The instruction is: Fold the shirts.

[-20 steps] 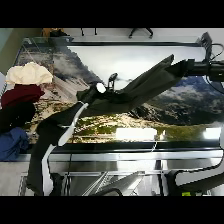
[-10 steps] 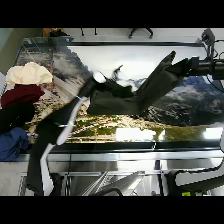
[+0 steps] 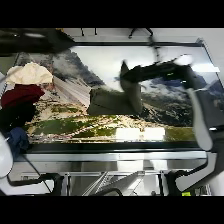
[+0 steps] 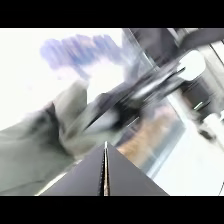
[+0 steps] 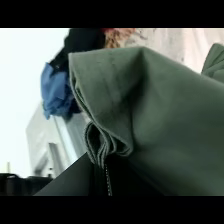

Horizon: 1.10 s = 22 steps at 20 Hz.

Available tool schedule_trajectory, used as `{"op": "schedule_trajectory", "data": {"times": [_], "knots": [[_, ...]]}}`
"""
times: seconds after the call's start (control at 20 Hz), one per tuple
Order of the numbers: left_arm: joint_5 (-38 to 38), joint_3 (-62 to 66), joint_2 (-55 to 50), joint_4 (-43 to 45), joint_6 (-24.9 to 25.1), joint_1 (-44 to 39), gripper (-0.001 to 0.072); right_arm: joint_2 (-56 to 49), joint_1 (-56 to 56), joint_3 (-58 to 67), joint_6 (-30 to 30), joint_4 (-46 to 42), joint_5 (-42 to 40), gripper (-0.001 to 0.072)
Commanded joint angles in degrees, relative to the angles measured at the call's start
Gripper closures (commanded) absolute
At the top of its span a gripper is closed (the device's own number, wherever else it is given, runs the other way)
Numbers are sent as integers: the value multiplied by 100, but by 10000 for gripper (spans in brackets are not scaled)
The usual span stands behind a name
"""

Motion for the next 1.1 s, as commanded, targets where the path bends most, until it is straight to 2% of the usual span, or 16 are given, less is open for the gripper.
{"op": "schedule_trajectory", "data": {"times": [0.0,0.05,0.1,0.15,0.25,0.4,0.45,0.6,0.7,0.85,0.95,1.05], "knots": [[-516,-2,837,15,98,739,696,-758,1449,-2,-376,-391,-1915,669],[-667,-11,949,17,105,811,696,-984,1764,-2,-538,-275,-2507,538],[-774,-57,1045,13,107,844,696,-1174,2022,2,-793,-197,-3008,265],[-791,-216,1176,15,127,844,696,-1270,2149,7,-839,-208,-3237,102],[-754,-675,1423,13,297,844,696,-1233,2087,7,-835,-229,-3115,101],[-522,-1403,1725,13,457,848,696,-752,1482,4,-741,-374,-2341,103],[-420,-1613,1792,13,511,848,696,-562,1182,4,-531,-634,-2096,103],[-422,-2017,1851,2,560,848,696,-133,-20,4,732,-2094,-1132,101],[-422,-2155,1849,2,577,848,696,-127,-817,-31,1237,-2791,-356,100],[-431,-2179,1851,4,629,848,696,-168,-1565,-704,1296,-2929,-192,97],[-417,-2179,1849,2,629,848,696,-302,-1670,-1108,1228,-2924,-271,26],[-402,-2179,1849,7,629,848,696,-577,-1565,-1211,1119,-2811,-267,21]]}}
